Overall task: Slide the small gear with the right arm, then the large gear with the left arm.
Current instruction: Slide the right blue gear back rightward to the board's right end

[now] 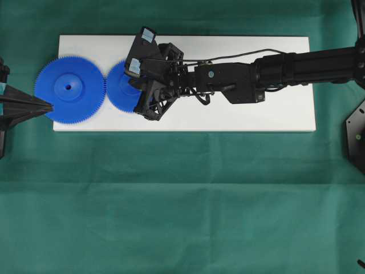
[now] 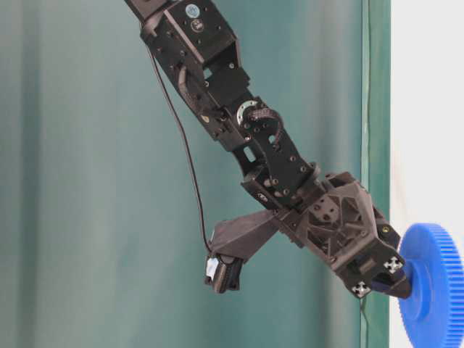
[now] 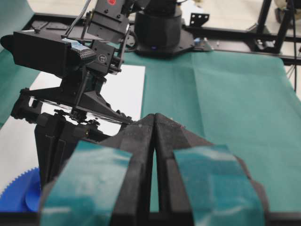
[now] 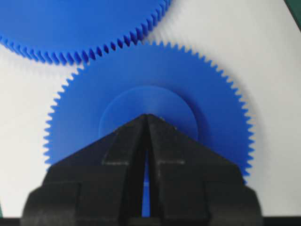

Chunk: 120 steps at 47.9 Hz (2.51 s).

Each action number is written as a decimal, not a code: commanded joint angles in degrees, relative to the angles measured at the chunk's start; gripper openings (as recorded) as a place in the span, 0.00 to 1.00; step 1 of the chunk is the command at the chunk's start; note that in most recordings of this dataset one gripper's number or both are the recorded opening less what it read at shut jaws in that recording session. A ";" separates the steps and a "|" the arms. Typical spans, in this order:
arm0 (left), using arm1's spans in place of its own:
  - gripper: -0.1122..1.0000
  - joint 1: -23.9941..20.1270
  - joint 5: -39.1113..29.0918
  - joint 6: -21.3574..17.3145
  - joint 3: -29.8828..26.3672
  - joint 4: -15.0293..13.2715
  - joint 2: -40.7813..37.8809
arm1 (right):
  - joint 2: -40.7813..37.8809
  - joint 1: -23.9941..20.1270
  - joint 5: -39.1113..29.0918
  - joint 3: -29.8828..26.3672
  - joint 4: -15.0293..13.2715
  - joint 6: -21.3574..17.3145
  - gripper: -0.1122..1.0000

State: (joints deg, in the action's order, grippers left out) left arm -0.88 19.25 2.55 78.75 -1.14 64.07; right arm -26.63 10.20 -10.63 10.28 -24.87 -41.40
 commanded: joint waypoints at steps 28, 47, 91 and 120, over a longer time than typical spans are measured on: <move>0.10 0.09 -3.69 3.34 1.23 -0.09 6.59 | 15.73 1.85 -5.19 24.08 -0.70 -2.90 0.56; 0.10 -0.44 -3.78 3.34 1.58 -0.09 7.12 | 34.80 5.89 -0.35 50.27 -0.79 -11.51 0.56; 0.10 -0.79 -3.78 3.34 3.60 -0.09 7.21 | 49.57 7.91 -8.44 60.47 -1.67 -15.56 0.56; 0.10 -0.79 -3.96 3.34 3.78 -0.09 7.12 | 60.29 7.82 -1.93 59.59 -6.06 -15.47 0.56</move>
State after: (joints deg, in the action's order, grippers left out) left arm -1.58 15.21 5.80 83.14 -1.14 71.63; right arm 32.08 18.02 -13.45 70.66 -30.50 -56.95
